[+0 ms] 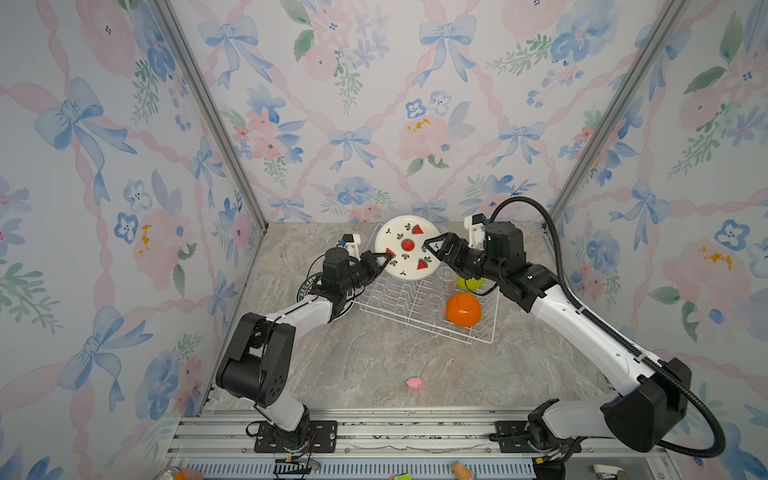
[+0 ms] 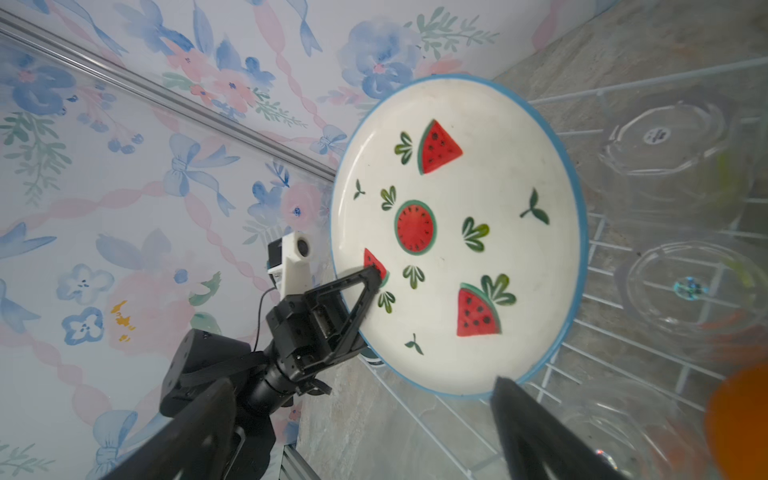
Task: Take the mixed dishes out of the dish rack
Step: 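Carry the watermelon plate toward the stack with the left gripper while the right withdraws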
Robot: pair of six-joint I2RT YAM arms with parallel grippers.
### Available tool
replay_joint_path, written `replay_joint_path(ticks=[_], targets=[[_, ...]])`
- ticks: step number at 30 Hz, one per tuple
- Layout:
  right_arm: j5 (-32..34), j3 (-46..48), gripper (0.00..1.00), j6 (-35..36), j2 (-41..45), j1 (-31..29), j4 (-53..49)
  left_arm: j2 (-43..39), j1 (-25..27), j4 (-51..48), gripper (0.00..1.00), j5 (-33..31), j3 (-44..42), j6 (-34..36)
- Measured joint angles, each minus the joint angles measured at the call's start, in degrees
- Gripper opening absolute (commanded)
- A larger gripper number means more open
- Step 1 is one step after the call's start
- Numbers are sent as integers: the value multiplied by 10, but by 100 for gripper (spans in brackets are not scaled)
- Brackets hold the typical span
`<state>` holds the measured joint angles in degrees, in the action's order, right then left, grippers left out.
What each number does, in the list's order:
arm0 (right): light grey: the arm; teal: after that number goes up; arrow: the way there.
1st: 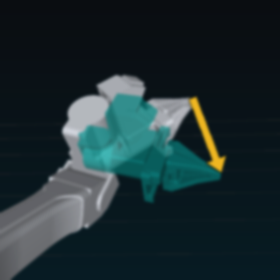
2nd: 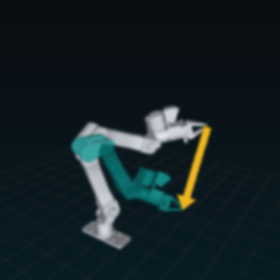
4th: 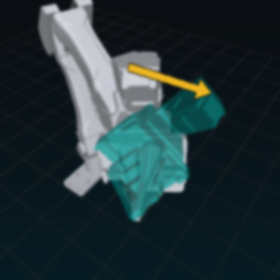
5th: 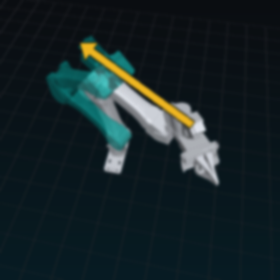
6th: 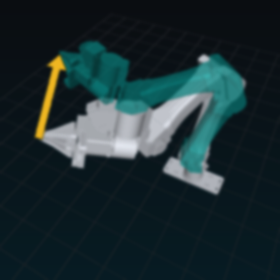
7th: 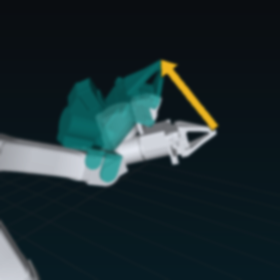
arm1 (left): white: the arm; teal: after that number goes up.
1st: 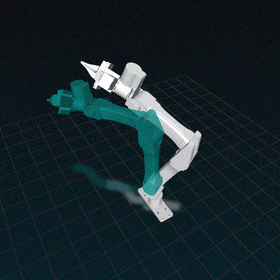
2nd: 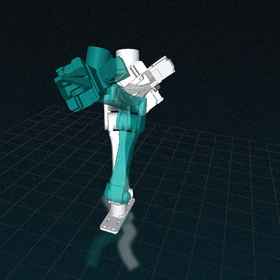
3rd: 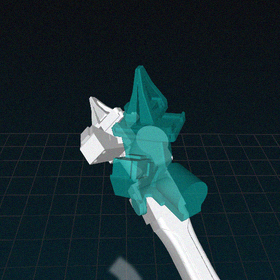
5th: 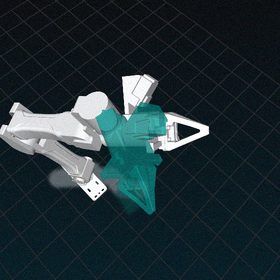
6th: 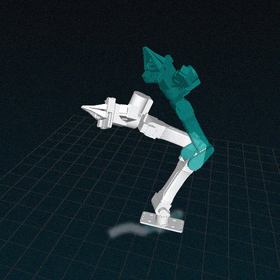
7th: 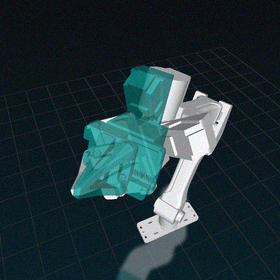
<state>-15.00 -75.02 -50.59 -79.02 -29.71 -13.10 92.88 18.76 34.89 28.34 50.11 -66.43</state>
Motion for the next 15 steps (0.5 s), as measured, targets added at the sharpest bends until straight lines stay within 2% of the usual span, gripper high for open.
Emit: replay_joint_path(ticks=[15], targets=[[-2,-30,97,18,-56,20,-13,36,-38,-17,0,32,41,-7]])
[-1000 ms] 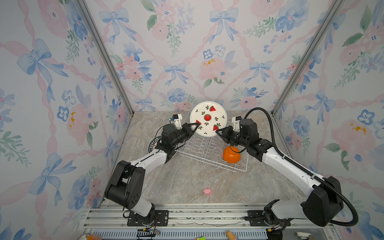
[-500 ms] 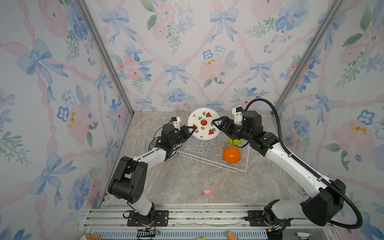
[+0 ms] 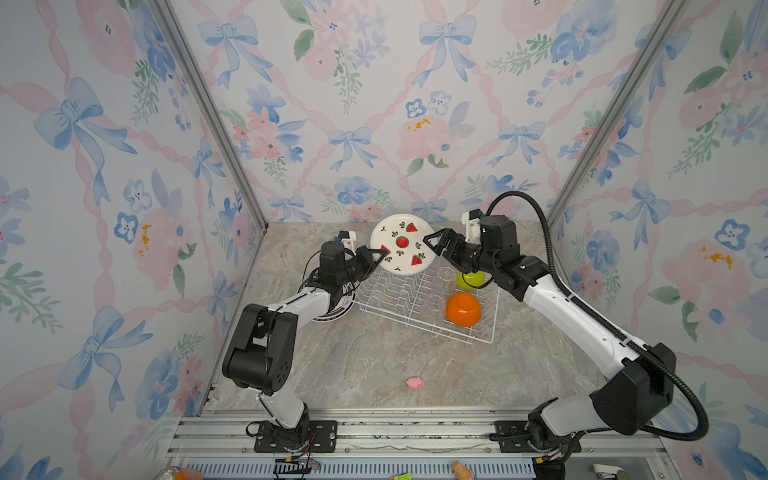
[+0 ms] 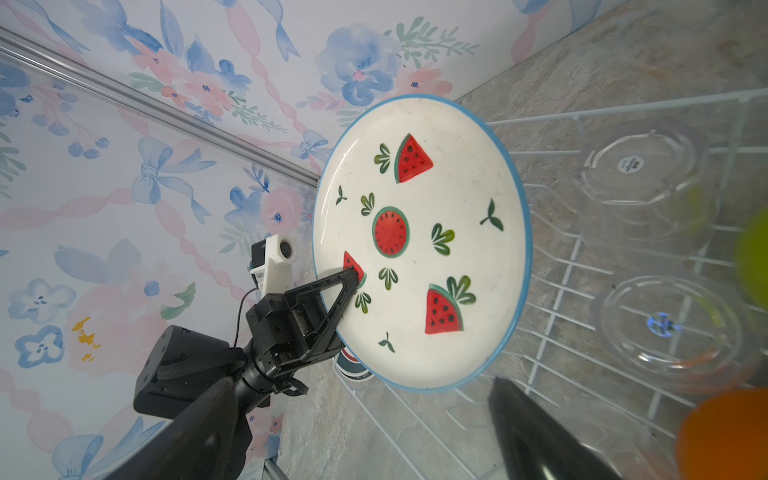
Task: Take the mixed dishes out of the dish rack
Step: 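Carry the watermelon plate toward the stack with the left gripper while the right withdraws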
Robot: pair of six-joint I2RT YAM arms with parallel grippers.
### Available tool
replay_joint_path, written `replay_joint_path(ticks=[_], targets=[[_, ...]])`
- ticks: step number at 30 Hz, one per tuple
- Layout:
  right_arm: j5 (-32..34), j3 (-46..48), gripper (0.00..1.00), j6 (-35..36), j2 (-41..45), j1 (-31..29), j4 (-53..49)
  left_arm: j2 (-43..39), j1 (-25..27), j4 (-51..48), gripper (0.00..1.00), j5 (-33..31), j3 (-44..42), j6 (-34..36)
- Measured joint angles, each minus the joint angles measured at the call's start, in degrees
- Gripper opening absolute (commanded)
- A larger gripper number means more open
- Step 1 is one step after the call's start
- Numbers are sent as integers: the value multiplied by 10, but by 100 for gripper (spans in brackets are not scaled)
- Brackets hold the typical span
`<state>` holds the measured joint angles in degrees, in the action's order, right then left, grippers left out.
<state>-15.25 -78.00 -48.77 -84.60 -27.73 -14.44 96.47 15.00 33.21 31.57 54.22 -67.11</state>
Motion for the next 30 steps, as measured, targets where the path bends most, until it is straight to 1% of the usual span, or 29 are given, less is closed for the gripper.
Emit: replay_joint_path(ticks=[13,18,20,23,28,30], targets=[[-9,-55,97,23,-39,39,-23,10,-49,-10,0,5,1,-11],[-10,-66,97,39,-58,45,-30,-3,-75,-66,0,2,11,-2],[-10,-70,97,47,-62,45,-33,-25,-89,-105,0,-5,11,12],[-10,-77,97,62,-63,45,-40,-83,-113,-172,0,-35,7,44],[-5,-80,97,89,-63,46,-49,-226,-158,-281,0,-102,-22,106],[1,-79,97,97,-63,46,-50,-279,-181,-310,0,-119,-38,124]])
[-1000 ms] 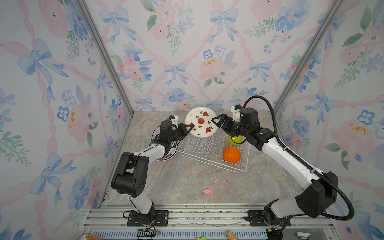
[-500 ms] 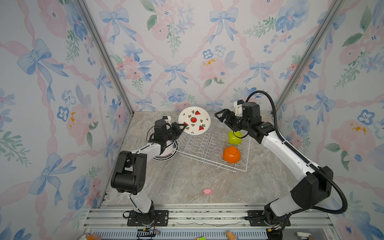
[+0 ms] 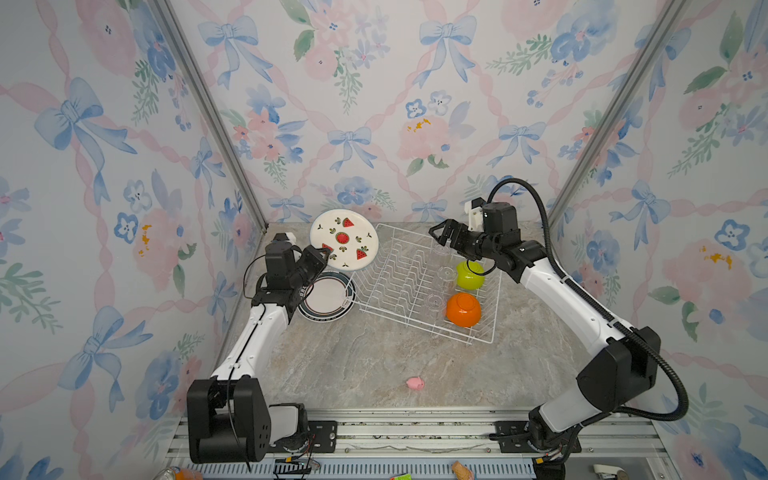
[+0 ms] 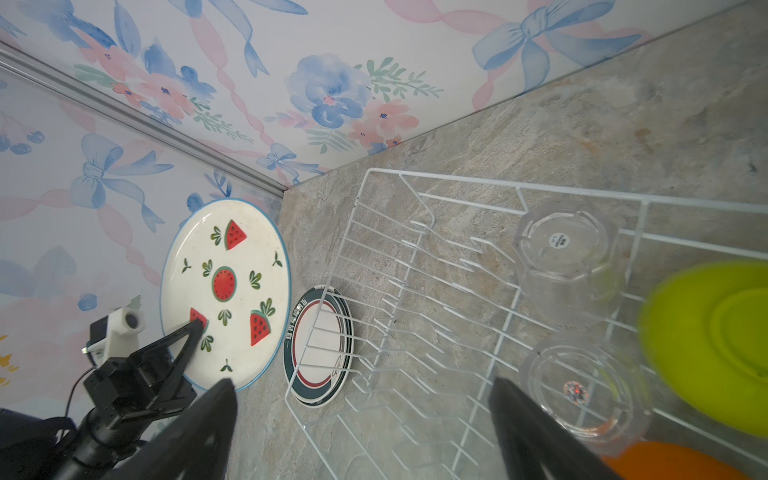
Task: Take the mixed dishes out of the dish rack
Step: 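Carry the watermelon plate toward the stack with the left gripper while the right withdraws, then lower the watermelon plate onto the plate stack with the left gripper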
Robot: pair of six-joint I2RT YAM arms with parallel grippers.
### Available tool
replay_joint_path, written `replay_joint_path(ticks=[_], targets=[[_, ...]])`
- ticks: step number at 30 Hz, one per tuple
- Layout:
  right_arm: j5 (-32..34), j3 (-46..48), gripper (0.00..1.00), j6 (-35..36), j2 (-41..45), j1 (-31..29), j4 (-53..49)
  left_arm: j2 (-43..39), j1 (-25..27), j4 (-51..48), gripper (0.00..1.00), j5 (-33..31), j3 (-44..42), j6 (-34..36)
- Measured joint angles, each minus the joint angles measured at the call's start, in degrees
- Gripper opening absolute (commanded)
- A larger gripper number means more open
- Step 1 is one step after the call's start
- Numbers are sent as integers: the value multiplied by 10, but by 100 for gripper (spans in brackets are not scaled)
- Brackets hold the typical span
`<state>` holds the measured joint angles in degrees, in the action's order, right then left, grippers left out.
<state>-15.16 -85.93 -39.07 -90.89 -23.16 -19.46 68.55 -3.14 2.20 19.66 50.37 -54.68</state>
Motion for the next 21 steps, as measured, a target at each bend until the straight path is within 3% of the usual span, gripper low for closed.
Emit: replay_joint_path(ticks=[7,21], targets=[[15,15,97,10,1,2,4,-82,-83,-92,0,-17,-39,36],[19,26,97,12,1,9,5,-58,-123,-151,0,-10,-82,41]])
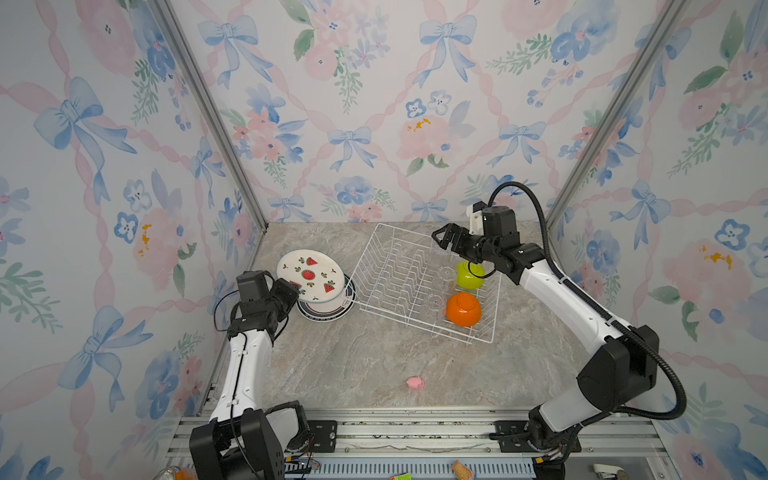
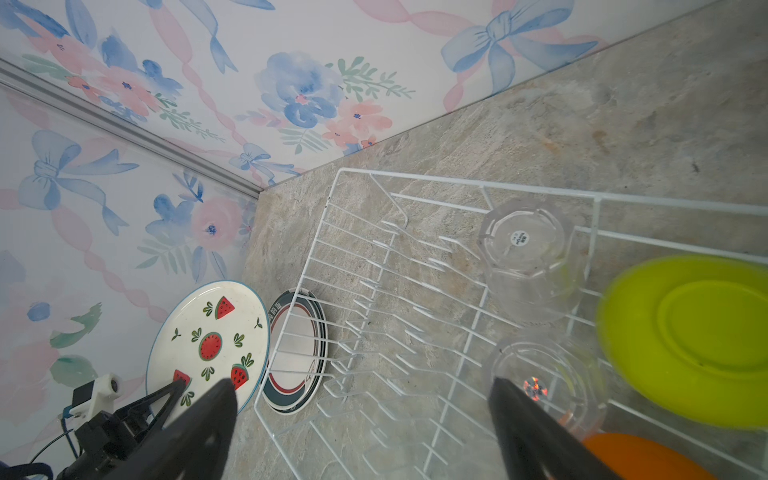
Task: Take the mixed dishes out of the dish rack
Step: 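Lower the watermelon plate onto the plate stack with the left gripper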
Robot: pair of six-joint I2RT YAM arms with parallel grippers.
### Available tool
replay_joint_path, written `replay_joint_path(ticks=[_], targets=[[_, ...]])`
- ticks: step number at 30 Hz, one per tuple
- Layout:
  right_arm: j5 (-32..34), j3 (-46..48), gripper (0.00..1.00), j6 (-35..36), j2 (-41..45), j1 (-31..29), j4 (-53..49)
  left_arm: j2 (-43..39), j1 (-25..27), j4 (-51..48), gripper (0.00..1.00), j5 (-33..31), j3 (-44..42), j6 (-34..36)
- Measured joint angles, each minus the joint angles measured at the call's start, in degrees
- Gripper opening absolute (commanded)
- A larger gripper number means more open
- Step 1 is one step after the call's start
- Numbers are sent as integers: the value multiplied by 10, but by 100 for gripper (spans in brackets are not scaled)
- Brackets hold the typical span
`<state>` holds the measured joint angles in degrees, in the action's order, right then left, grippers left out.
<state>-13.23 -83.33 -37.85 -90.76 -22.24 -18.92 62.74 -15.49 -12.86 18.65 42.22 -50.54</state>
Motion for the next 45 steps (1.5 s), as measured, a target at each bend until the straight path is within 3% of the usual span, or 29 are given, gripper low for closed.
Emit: replay_joint_path(ticks=[19,45], targets=[[3,23,97,-1,12,5,-7,25,0,21,0,14,-50,0],[22,39,97,3,31,4,-36,94,0,72,0,48,-53,3]])
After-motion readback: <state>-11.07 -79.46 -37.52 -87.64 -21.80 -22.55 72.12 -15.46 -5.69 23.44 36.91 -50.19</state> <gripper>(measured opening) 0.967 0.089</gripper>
